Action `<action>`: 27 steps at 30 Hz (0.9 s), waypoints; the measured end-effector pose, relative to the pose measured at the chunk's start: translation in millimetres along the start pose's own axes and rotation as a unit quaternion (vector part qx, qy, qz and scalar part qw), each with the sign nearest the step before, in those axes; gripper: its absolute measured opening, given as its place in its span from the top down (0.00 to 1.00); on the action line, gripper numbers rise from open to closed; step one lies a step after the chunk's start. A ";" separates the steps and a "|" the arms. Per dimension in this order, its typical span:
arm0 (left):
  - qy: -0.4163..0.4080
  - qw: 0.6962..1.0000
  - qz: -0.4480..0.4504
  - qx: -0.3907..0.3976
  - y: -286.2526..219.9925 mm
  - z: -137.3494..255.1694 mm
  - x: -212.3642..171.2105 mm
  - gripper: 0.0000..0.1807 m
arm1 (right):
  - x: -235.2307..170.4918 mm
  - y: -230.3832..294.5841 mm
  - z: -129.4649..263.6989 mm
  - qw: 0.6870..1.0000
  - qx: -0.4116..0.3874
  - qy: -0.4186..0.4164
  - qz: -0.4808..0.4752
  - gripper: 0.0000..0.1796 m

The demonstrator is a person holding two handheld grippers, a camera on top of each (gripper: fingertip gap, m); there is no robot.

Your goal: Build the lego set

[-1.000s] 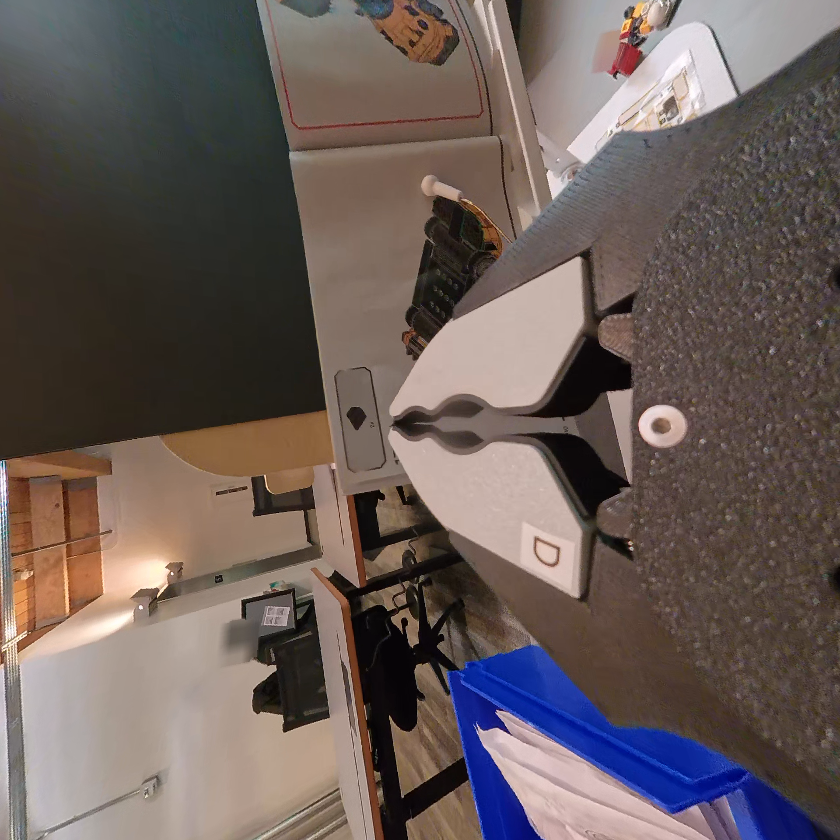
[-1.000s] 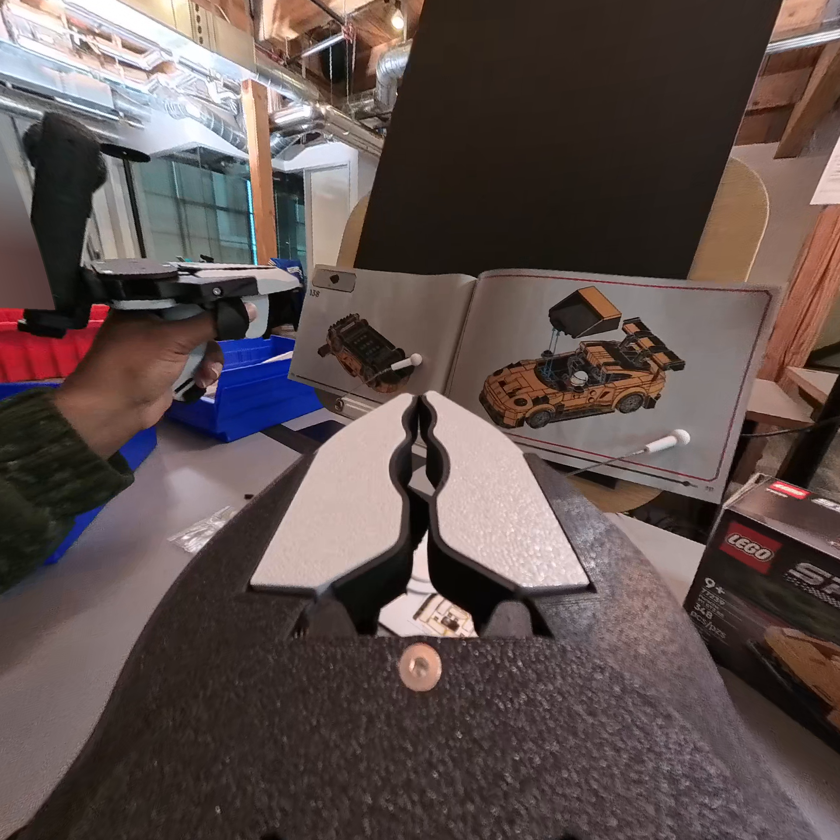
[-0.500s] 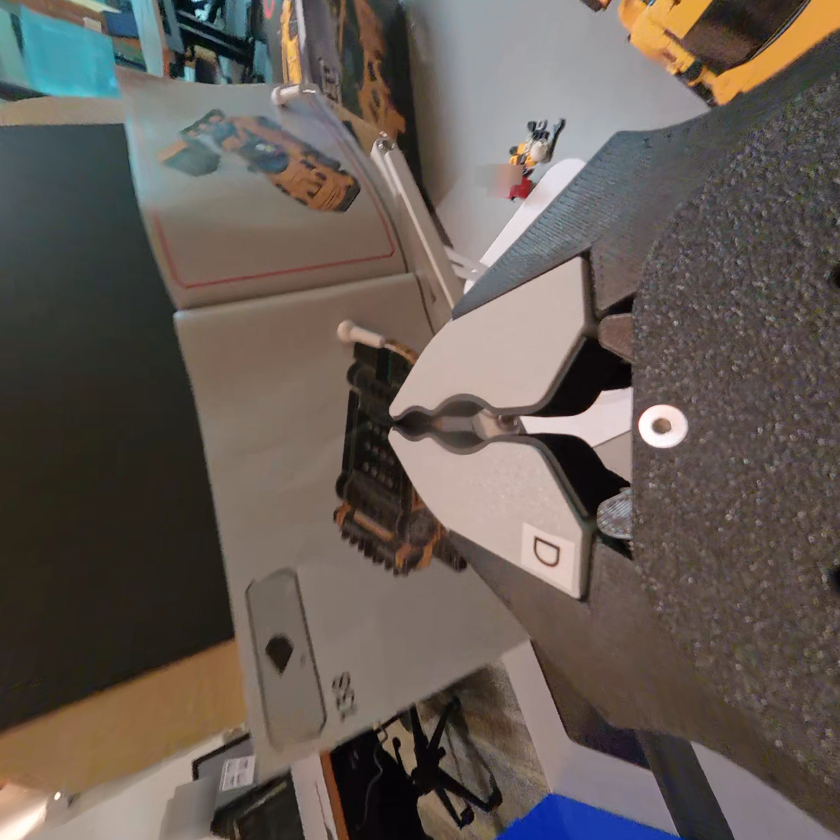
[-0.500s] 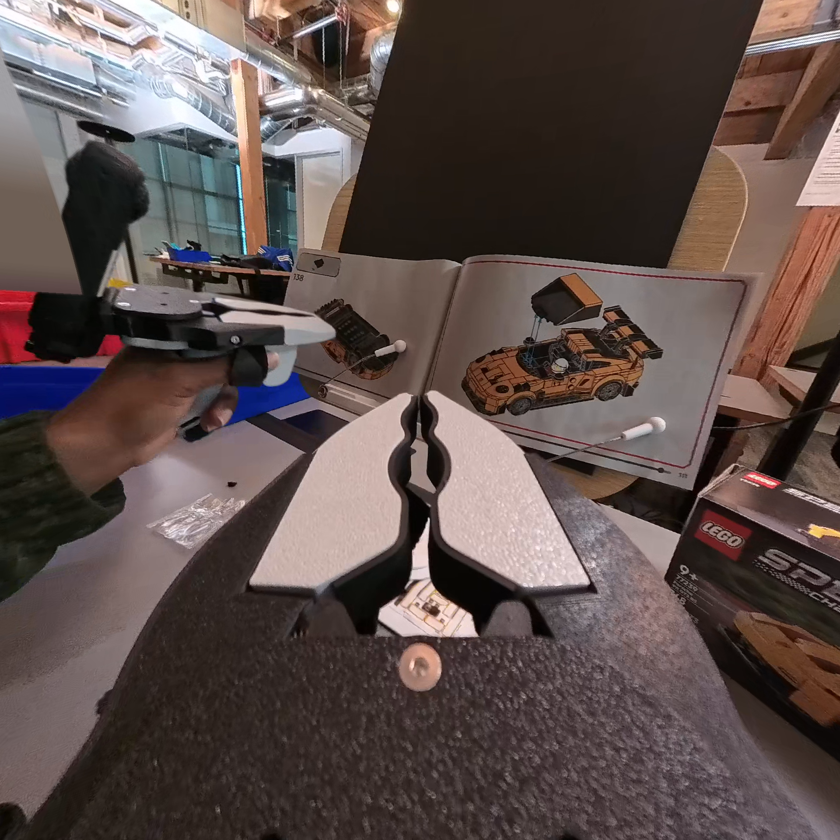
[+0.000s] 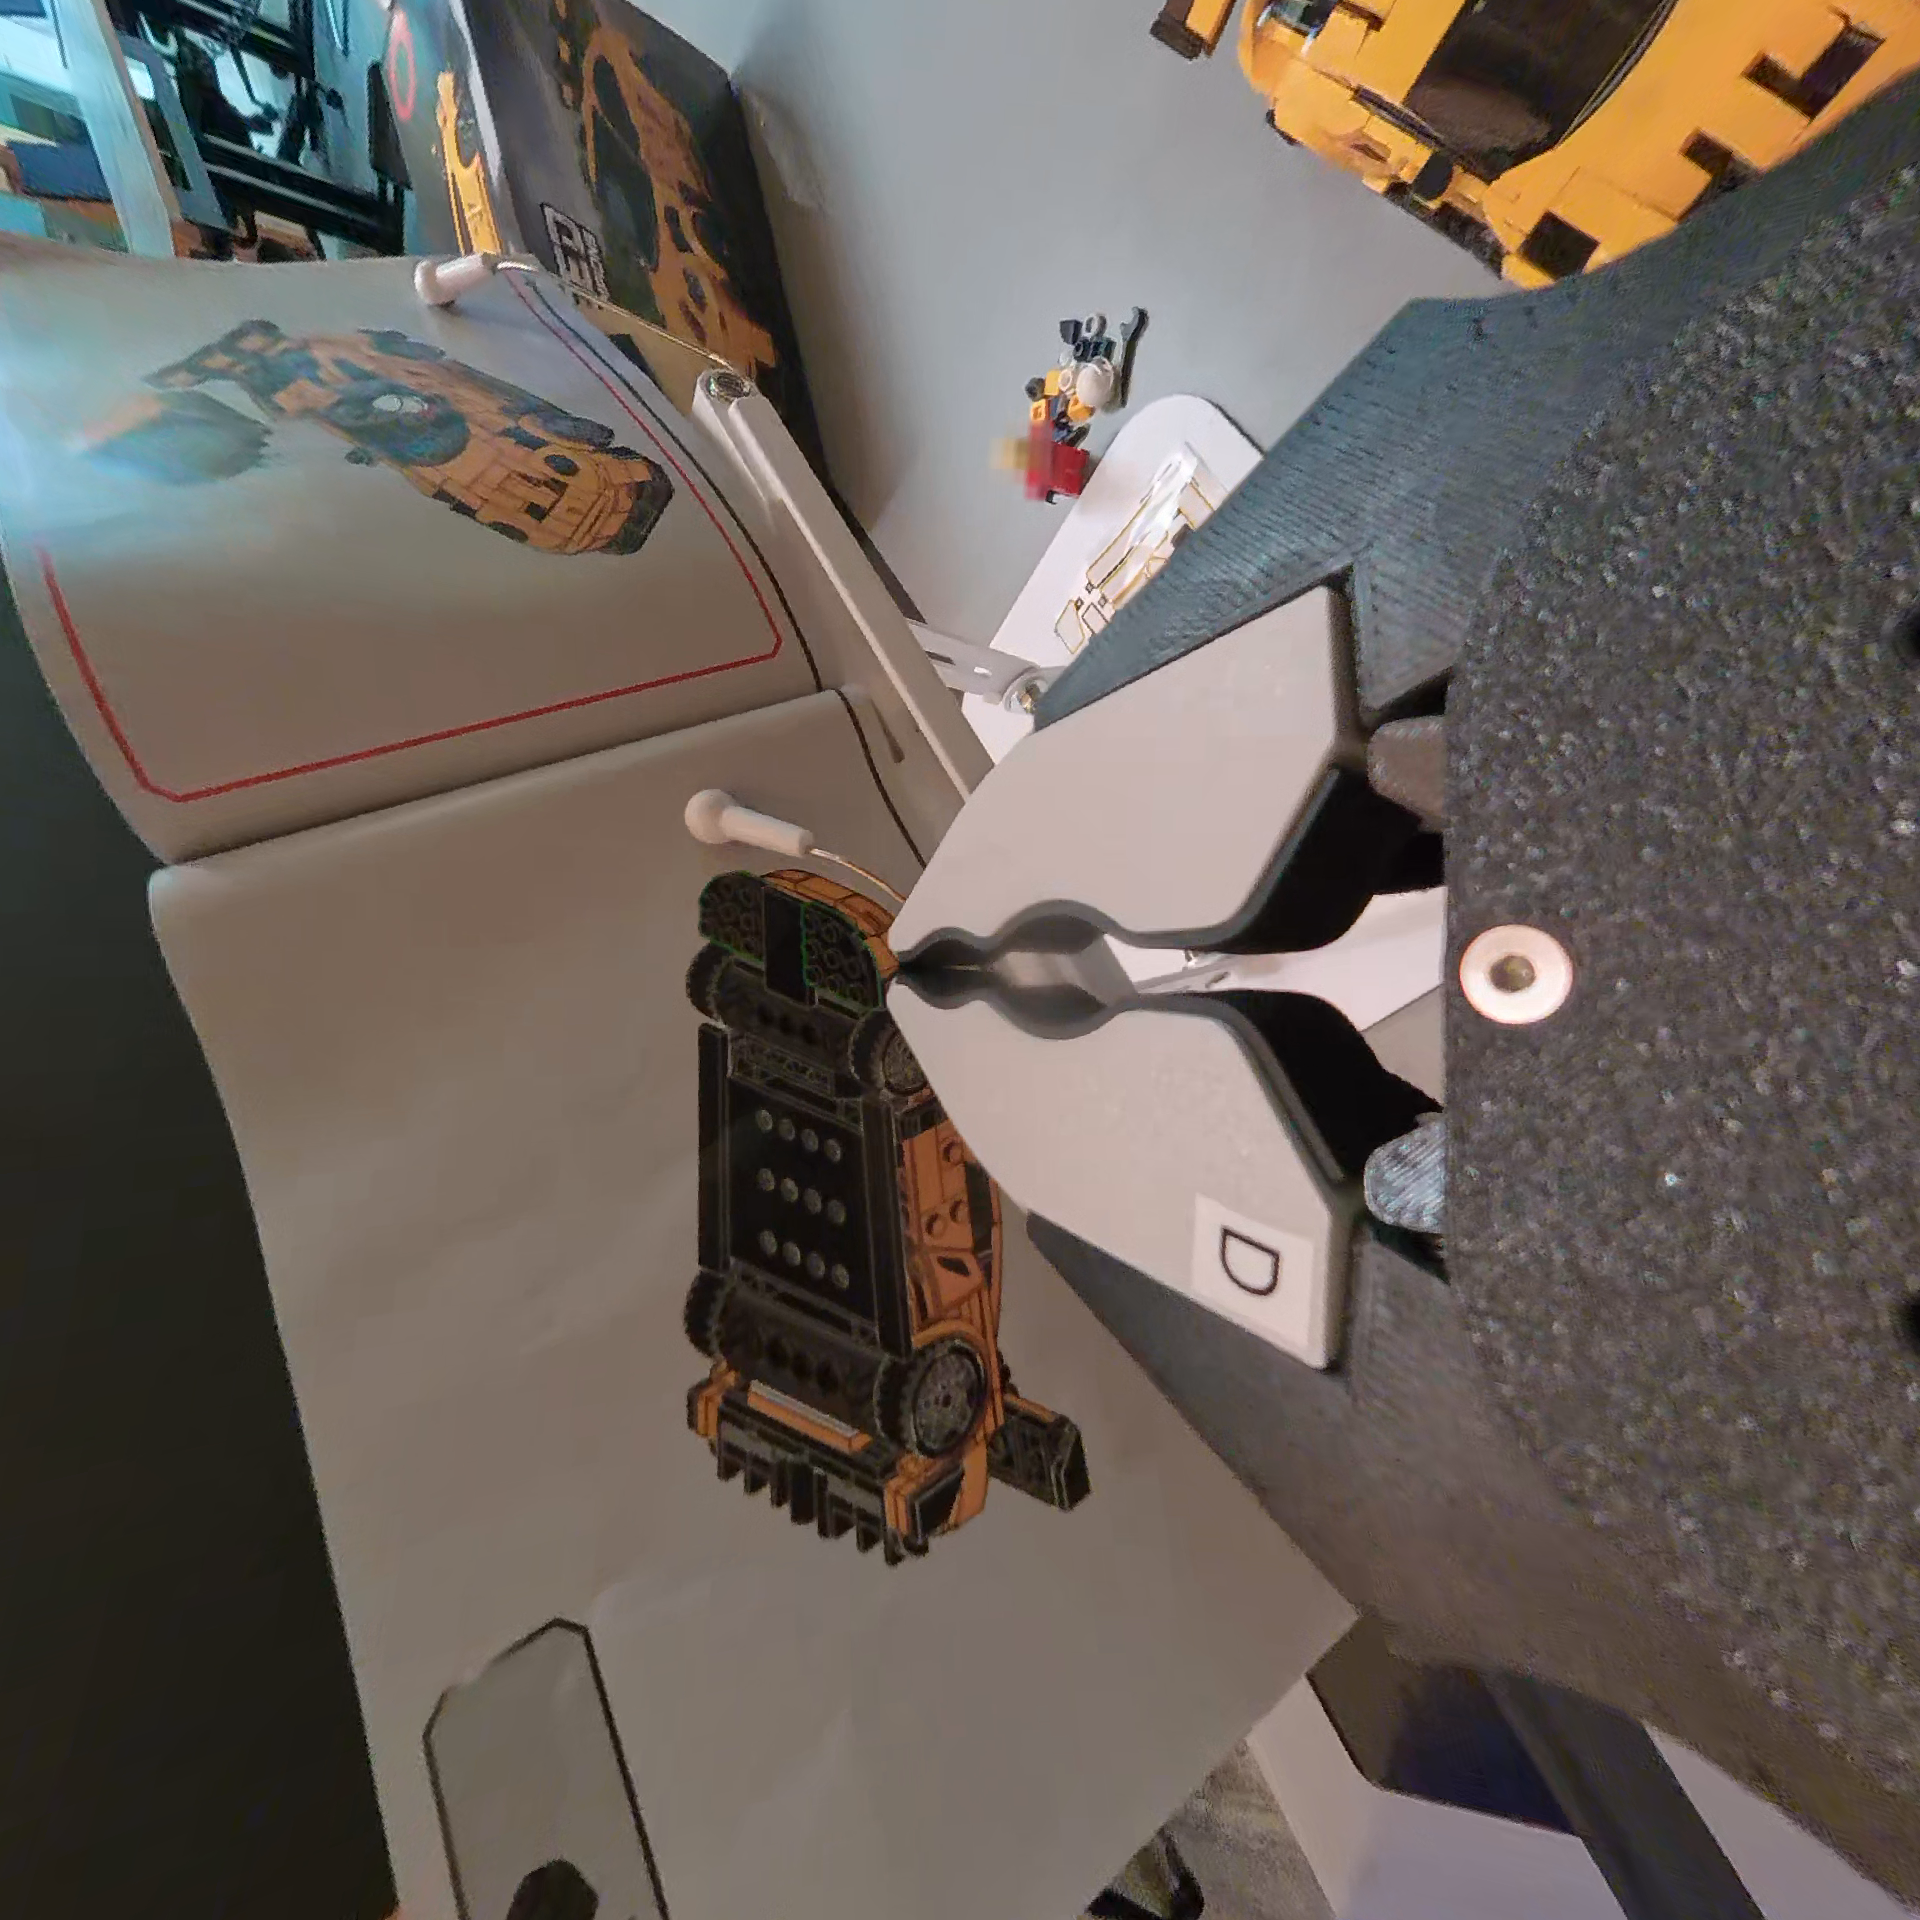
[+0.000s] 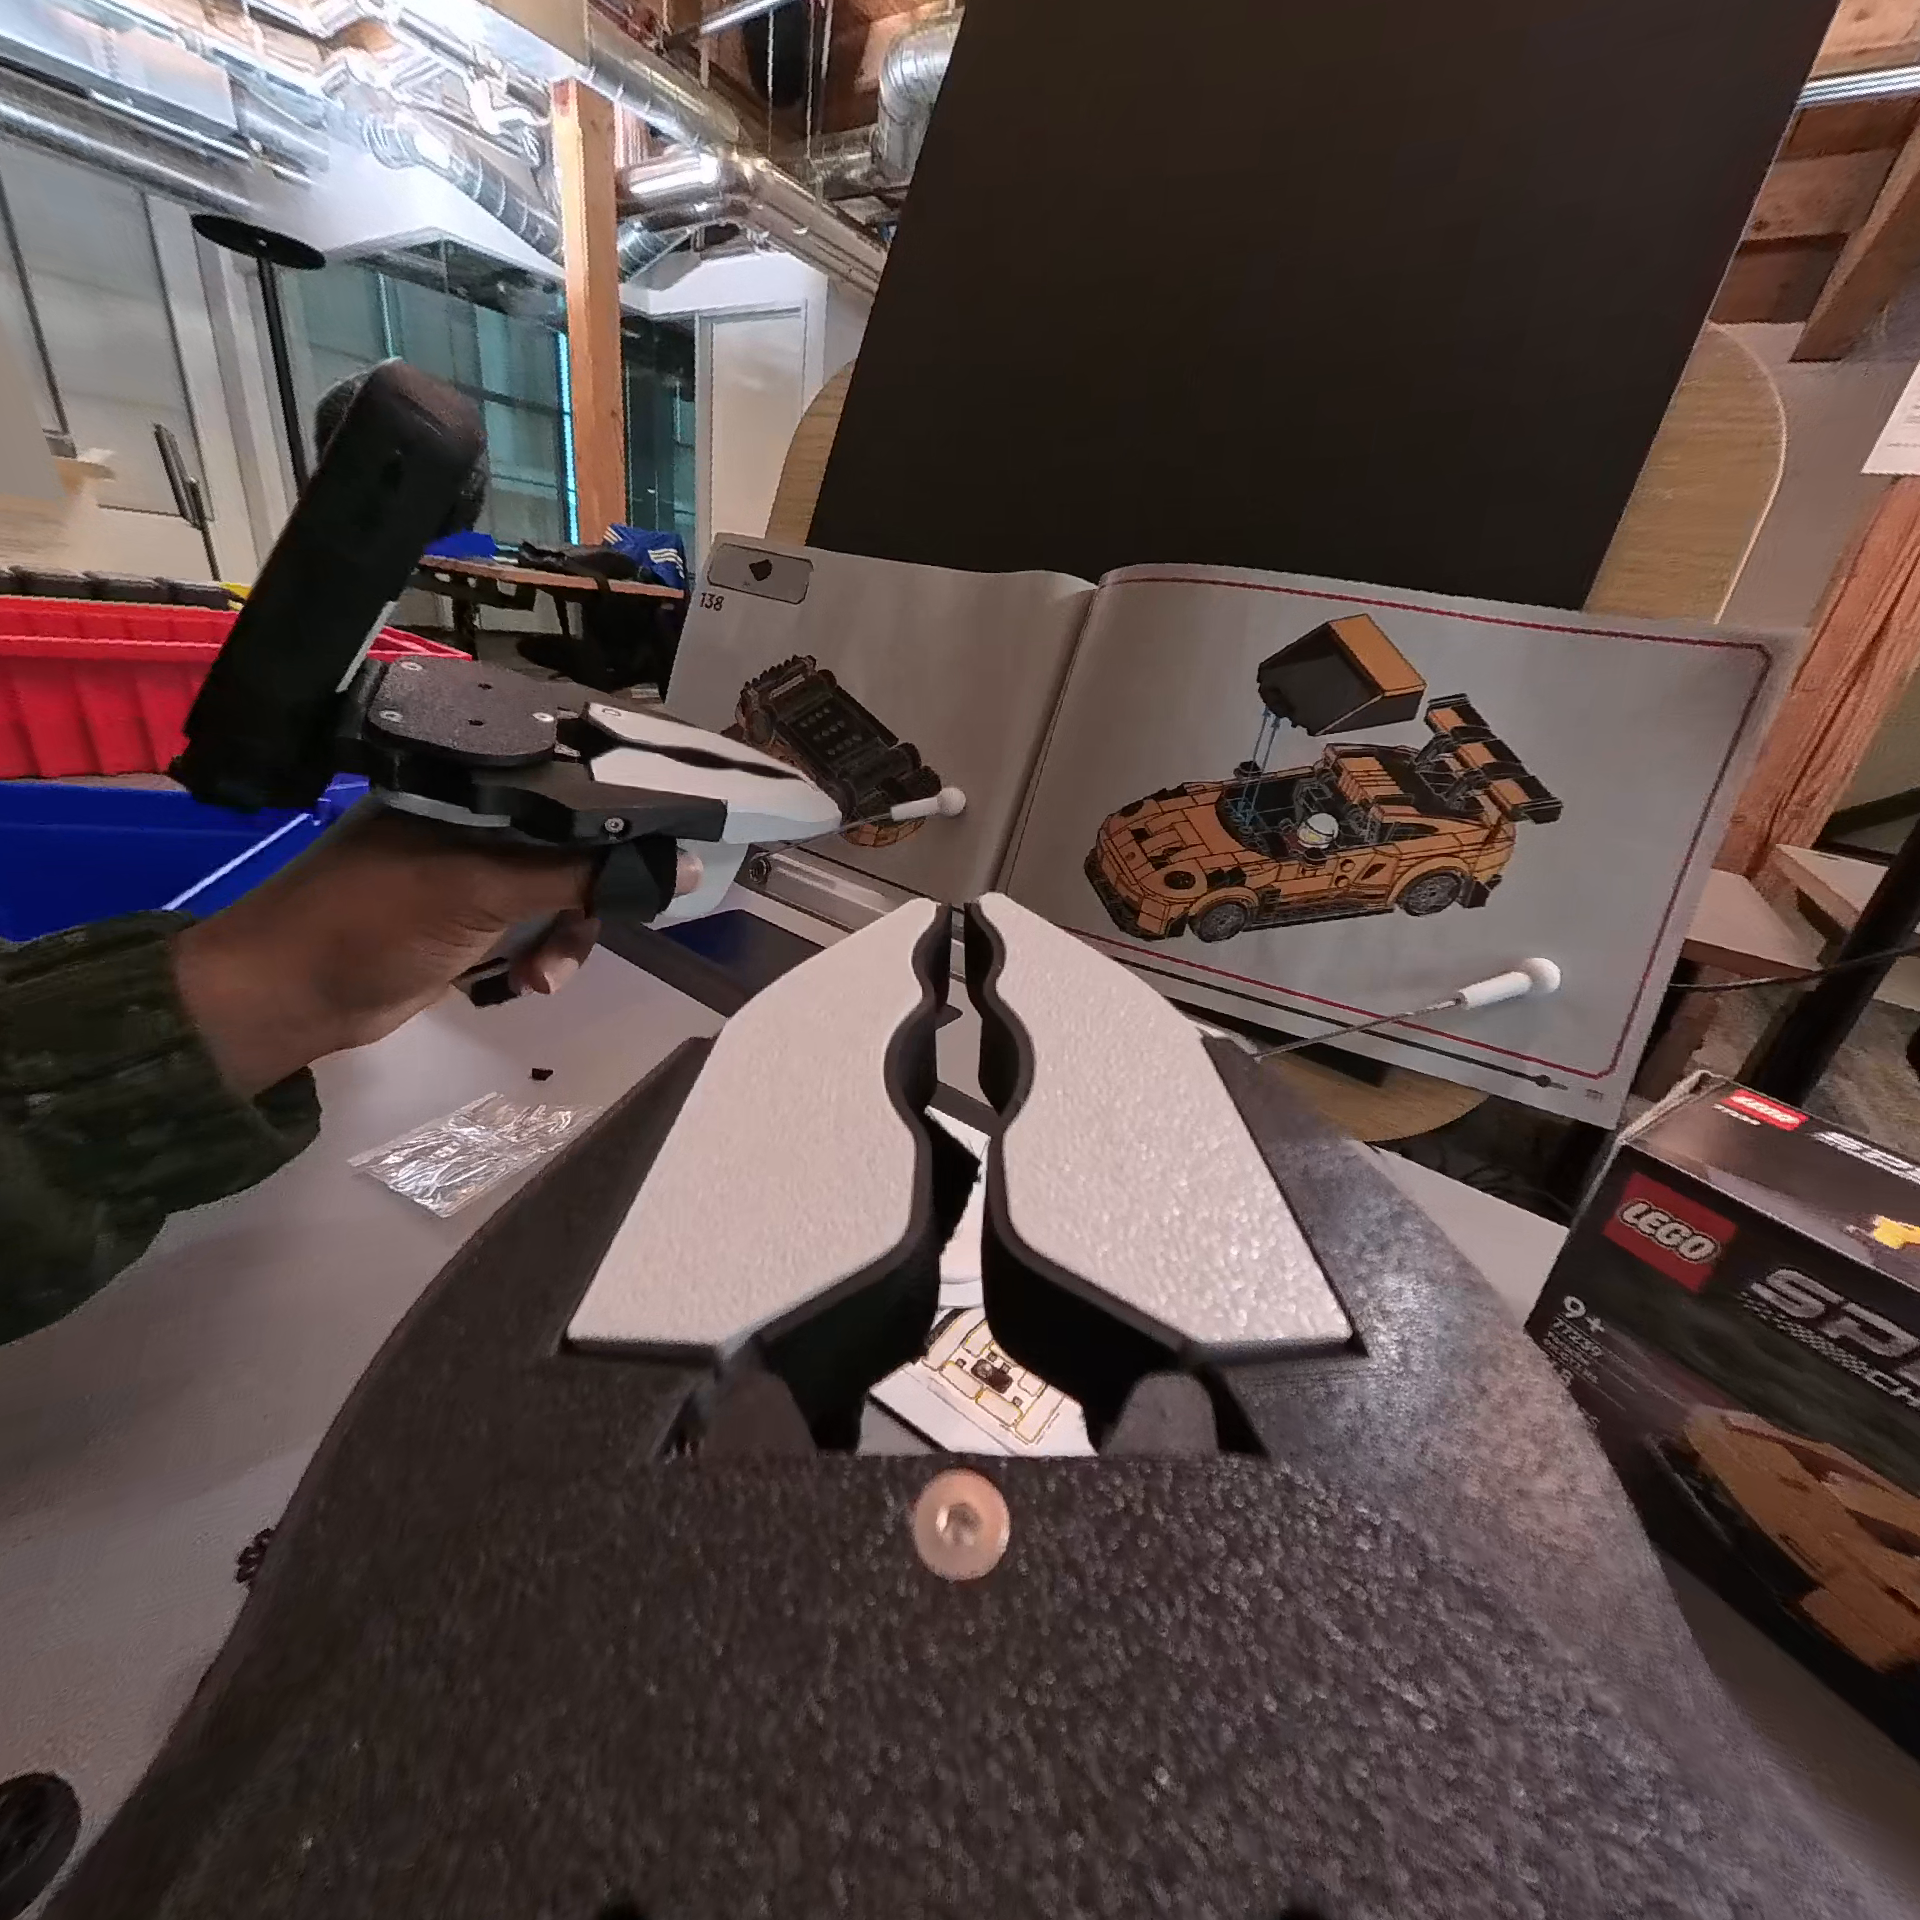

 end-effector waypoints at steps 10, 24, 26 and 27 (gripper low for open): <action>0.003 0.999 -0.028 -0.022 -6.4 4.1 6.8 1.00 | 4.2 -1.9 3.5 1.000 -0.005 -0.005 -0.002 0.98; 0.245 0.957 0.067 0.138 168.8 222.2 -29.8 0.89 | 1.1 -49.0 56.0 0.998 -0.052 -0.001 -0.031 0.97; 0.344 0.925 0.137 0.082 197.4 233.3 -78.0 0.85 | -3.6 -53.4 57.6 0.997 -0.044 0.004 -0.056 0.97; 0.375 0.910 0.165 0.060 207.3 236.3 -101.4 0.85 | -4.7 -55.2 57.5 0.997 -0.040 0.005 -0.069 0.97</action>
Point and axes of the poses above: each gripper's, where its closed fingertips meet, z back along the fingers, x out of its top, y = z × x across the jaws, the point moved 10 cm from there along z, back along the fingers, and after that the axes turned 7 degrees about y, right-handed, at the moved point
